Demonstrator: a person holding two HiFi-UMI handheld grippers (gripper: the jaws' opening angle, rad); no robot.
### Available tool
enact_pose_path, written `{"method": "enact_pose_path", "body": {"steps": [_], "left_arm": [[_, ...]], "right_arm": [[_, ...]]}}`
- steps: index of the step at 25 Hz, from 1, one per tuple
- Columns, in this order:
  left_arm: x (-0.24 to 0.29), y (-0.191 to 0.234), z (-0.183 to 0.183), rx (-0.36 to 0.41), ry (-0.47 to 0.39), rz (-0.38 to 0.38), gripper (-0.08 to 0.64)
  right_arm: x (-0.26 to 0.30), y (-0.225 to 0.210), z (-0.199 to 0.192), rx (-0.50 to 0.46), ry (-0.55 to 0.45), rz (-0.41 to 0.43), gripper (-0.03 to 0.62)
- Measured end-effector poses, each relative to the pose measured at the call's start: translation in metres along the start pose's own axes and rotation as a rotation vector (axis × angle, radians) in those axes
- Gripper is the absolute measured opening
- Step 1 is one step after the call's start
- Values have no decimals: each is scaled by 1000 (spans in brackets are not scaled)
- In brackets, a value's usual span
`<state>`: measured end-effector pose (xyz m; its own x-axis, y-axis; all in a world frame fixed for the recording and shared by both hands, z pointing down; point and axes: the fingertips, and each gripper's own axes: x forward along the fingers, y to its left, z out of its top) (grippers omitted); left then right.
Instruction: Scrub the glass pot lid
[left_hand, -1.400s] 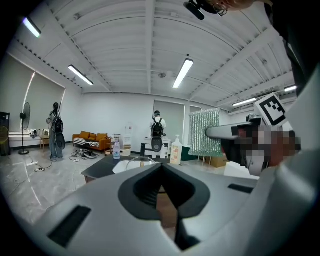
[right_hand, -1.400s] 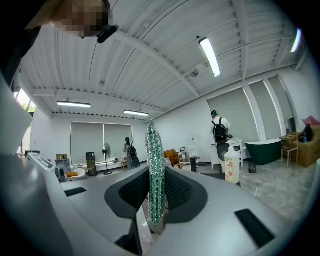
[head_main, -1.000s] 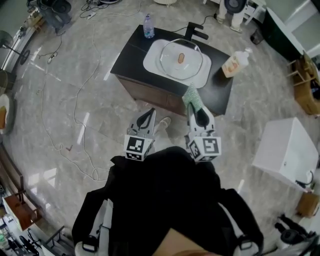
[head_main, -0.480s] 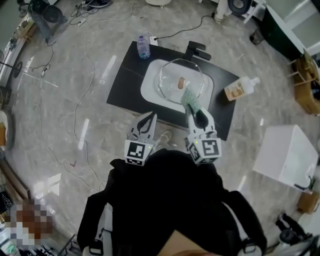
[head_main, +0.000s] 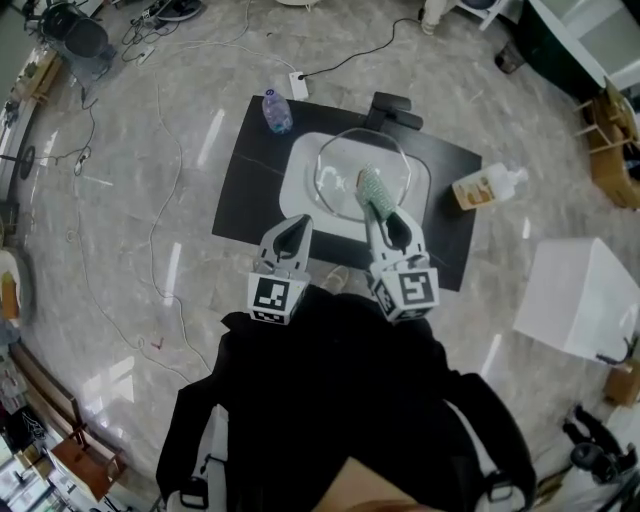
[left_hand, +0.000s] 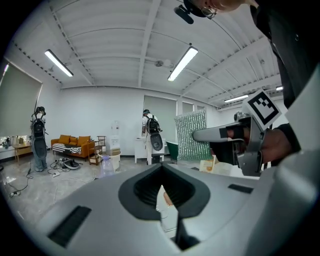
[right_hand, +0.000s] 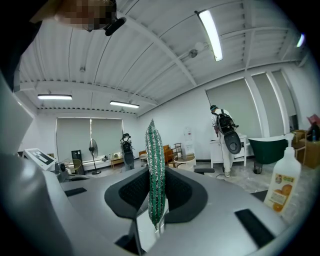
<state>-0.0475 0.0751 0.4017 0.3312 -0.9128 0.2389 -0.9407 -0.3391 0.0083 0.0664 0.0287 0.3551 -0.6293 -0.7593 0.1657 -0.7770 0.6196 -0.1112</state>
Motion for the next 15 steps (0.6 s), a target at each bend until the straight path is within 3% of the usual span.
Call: {"method": "enact_pose_path", "body": {"steps": [5, 15], "left_arm": [[22, 18, -1, -11, 11, -34, 3], [70, 48, -1, -12, 23, -177, 3]], "right_arm": [[20, -5, 0, 11, 3, -40, 72], [69, -12, -16, 42, 51, -160, 72]]}}
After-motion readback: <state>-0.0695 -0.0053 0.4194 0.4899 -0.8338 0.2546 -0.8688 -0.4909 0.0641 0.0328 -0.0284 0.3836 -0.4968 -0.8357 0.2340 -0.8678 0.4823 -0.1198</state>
